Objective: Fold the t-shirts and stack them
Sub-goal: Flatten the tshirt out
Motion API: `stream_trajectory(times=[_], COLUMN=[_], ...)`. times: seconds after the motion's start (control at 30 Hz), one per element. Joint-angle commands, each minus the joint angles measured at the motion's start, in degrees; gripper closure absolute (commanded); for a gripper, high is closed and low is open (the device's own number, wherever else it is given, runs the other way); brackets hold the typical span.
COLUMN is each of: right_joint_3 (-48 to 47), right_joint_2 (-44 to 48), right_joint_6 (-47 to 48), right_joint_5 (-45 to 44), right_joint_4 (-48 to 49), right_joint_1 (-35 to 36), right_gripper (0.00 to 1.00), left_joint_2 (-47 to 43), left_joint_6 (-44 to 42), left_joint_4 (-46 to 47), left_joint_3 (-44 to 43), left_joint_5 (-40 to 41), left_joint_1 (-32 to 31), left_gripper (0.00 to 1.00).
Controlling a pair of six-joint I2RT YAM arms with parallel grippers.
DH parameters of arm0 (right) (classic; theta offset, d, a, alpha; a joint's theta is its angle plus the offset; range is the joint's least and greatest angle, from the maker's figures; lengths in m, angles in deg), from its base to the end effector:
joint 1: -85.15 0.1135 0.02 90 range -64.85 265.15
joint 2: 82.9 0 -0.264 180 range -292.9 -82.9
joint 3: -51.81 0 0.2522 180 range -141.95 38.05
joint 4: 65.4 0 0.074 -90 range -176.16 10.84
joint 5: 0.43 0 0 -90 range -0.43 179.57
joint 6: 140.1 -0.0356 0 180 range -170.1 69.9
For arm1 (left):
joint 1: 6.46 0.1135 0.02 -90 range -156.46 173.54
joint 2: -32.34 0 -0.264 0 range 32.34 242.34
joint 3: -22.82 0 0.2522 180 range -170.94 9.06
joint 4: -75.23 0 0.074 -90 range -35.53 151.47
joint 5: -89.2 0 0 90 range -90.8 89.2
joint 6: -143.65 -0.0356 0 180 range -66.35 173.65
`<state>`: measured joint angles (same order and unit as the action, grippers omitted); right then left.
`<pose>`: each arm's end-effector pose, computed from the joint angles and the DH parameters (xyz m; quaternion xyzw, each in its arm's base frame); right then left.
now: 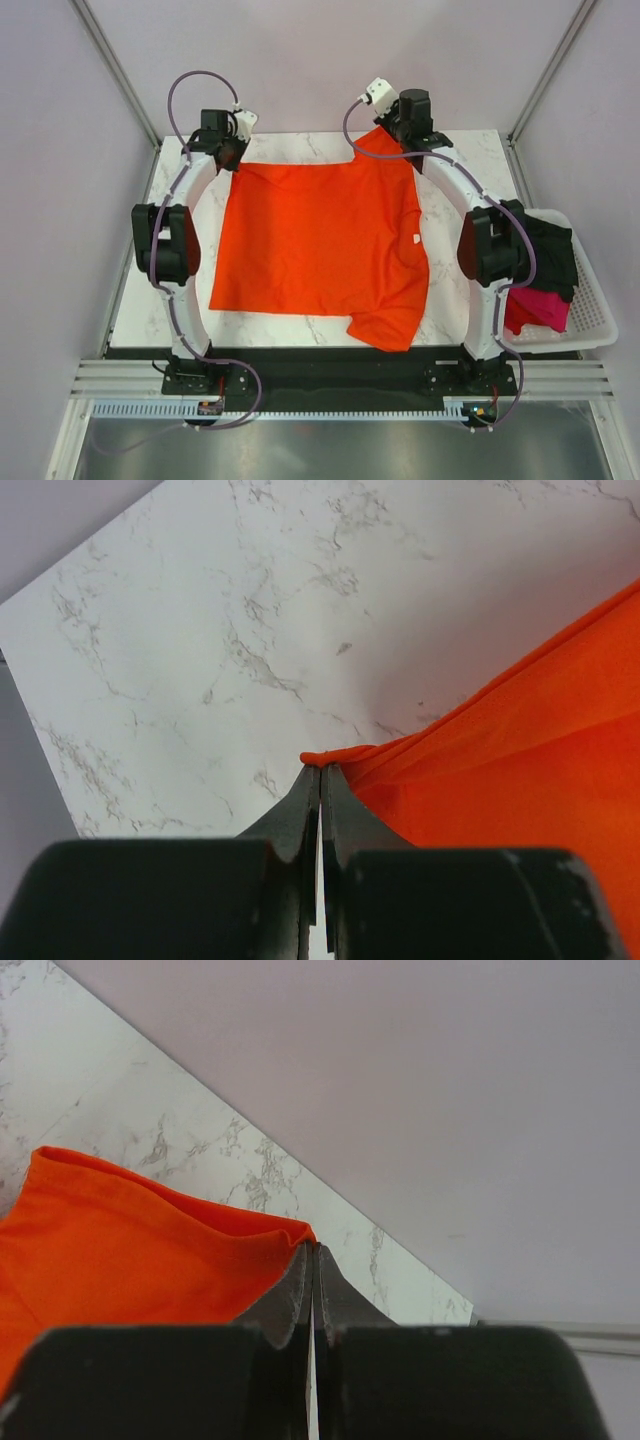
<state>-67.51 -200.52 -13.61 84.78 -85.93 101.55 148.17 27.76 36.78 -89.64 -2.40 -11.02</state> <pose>0.4787 0.1378 0.3196 -0.3401 0.7383 -0.1349 0.5666 0.4669 -0.0382 0.2632 0.2452 0.8793 0.0630 0.4034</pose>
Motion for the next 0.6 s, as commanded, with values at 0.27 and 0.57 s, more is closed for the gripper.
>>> stream_trajectory(times=[0.27,0.57], right_joint_3=[-9.7,-5.0], right_joint_2=[-8.7,-4.8], right_joint_6=[1.3,0.0], right_joint_5=[-3.7,-0.8], right_joint_4=[3.8,1.1], right_joint_1=[-0.3,-0.4], right_gripper=[1.00,1.00], left_joint_2=[11.5,6.6], left_joint_6=[-0.7,0.4], left_joint_4=[2.8,0.9], left_joint_3=[-17.2,-12.8], left_joint_5=[-0.7,-1.6], left_joint_1=[0.4,0.4], left_gripper=[0.98,0.98])
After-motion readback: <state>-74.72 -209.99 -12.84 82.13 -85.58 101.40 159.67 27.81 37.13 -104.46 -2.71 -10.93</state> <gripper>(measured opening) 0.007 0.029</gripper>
